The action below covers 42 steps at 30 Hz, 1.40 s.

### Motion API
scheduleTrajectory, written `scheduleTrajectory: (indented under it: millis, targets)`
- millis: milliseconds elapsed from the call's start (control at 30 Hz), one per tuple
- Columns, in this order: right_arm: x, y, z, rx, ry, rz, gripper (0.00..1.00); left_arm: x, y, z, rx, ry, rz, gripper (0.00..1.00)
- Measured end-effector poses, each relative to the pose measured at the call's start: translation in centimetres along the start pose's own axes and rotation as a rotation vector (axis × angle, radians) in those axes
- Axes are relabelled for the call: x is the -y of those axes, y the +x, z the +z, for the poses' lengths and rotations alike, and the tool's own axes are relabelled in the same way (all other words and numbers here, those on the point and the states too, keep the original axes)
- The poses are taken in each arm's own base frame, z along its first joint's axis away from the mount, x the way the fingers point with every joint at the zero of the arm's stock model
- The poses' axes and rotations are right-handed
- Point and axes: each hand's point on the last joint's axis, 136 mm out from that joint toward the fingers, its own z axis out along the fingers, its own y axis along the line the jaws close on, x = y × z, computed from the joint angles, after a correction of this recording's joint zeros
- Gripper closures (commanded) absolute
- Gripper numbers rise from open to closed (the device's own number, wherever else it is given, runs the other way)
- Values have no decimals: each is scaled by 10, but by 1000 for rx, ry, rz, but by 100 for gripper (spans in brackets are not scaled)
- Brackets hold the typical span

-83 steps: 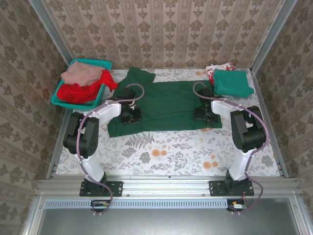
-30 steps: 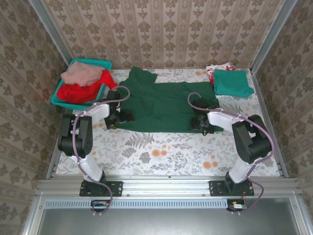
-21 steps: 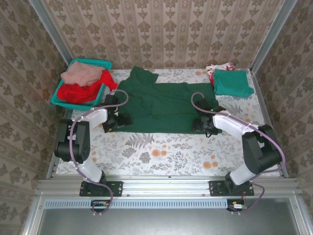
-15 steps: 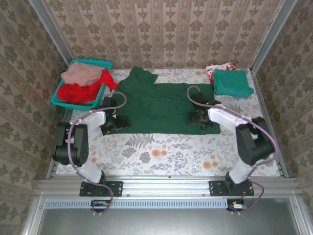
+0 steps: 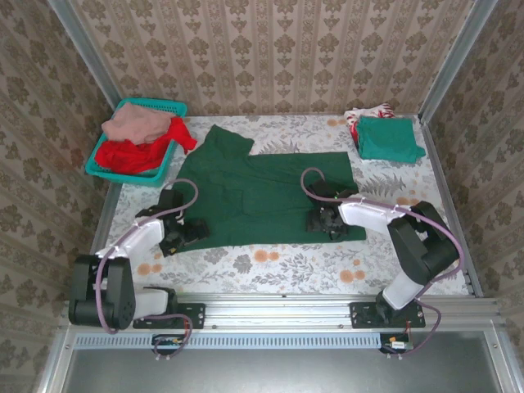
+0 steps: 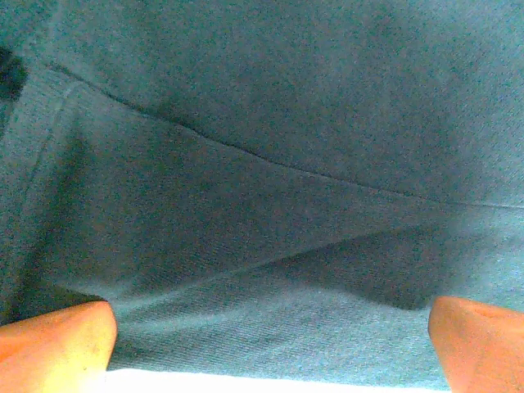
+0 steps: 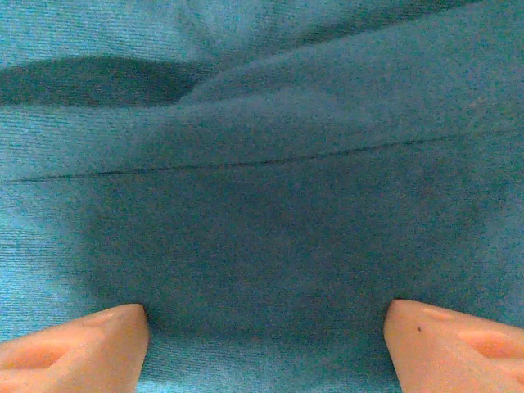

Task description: Fold and stack the t-shirts

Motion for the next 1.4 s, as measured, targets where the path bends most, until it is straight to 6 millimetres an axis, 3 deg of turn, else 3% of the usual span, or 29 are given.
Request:
scheduleTrajectory:
  millis: [167,267,333,467,600,667,800,900,1067,1200,1333,1400]
  targets:
    - [10,19,-10,-52,38,-15,19,3,-1,-19,17,8,-19,0]
    - [16,8,-24,-52,69,-16,18,15,-29,-48,86,10,-10,0]
    - [14,-16,-41,-5,55,-3,18,30,-57,-74,158,25,7,0]
    - [15,-85,-81,146,3,65,18,73,-125,-118,287,71,75,0]
    - [36,-144,-101,241,4,133,21,128,-199,-126,358,111,179,0]
    - [47,-167,-95,250,24,154,23,156,-235,-116,372,127,227,2]
    - [65,-197,-60,214,80,174,27,202,-299,-73,395,159,300,13]
    - [74,-209,-31,170,111,180,27,222,-326,-35,393,178,333,11]
    - [83,-220,4,121,139,187,30,240,-358,18,397,227,345,10]
    - [90,-225,25,93,144,202,30,229,-367,52,369,243,309,11]
    - [95,-228,42,64,123,224,31,221,-369,69,345,260,266,21]
    - [97,-230,48,54,109,239,32,220,-369,72,337,266,252,30]
